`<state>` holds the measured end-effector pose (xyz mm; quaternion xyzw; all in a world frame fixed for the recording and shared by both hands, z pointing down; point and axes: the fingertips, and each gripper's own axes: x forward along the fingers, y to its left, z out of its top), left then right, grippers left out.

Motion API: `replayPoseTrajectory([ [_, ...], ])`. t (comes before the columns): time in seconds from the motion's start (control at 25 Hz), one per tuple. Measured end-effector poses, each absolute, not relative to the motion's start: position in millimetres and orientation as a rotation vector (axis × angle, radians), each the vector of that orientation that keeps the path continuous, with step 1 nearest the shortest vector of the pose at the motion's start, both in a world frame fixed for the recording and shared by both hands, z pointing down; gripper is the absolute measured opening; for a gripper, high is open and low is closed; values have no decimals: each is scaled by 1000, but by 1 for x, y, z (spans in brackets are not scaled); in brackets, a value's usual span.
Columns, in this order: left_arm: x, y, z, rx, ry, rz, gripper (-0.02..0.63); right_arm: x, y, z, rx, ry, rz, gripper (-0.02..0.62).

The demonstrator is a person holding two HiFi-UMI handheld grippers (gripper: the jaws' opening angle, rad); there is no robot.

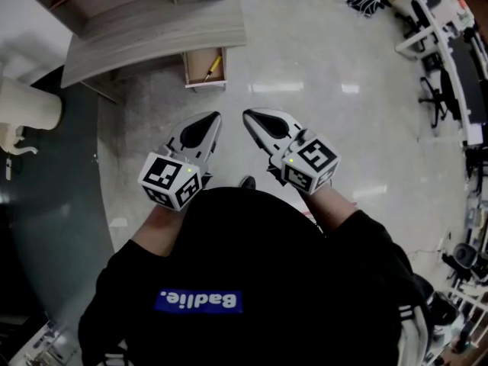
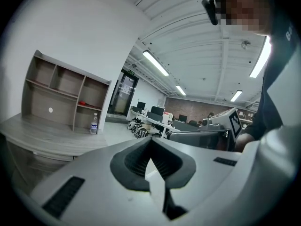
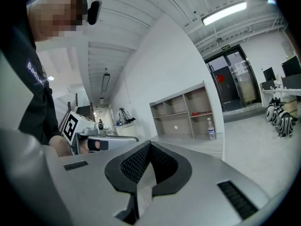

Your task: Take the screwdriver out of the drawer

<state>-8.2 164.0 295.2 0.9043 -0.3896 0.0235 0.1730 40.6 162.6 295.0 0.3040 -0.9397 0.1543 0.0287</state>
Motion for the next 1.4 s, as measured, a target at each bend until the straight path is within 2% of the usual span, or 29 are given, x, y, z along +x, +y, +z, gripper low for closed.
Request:
replayPoseTrajectory([
  [0.32,14,152,298,2548,-1202,77,2,72,145,307,897,-2910,503,29],
  [0.72,-2,100,312,2546,-1181,88,2,64,93,318,968,-2877,532,29],
  [1.4,-48,-55,341,2648,-934,193,2,15,-51,323,1257,-2741,554,29],
])
